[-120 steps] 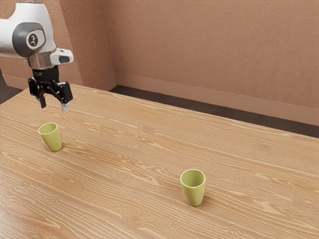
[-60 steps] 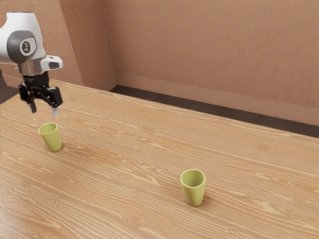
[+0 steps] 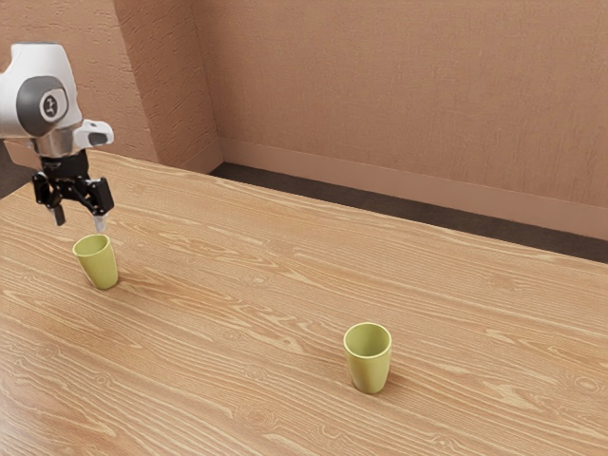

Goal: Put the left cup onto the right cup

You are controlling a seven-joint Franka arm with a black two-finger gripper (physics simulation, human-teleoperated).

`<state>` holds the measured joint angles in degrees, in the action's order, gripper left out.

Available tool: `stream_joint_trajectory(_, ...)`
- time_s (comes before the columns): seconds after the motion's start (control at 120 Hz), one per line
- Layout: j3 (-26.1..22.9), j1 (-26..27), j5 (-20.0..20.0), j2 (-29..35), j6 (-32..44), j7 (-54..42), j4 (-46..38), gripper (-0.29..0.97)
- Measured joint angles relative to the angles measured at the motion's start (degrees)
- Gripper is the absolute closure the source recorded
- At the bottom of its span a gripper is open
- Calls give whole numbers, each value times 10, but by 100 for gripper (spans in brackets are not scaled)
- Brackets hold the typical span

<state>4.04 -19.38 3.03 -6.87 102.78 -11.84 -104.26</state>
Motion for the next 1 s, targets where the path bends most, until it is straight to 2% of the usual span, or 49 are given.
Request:
stream_joint_trajectory(0.508, 3, -7, -2, -62, 54, -53, 25, 0)
stream_joint_trajectory(1.0, 3, -21, -3, -95, 79, -121, 47, 0)
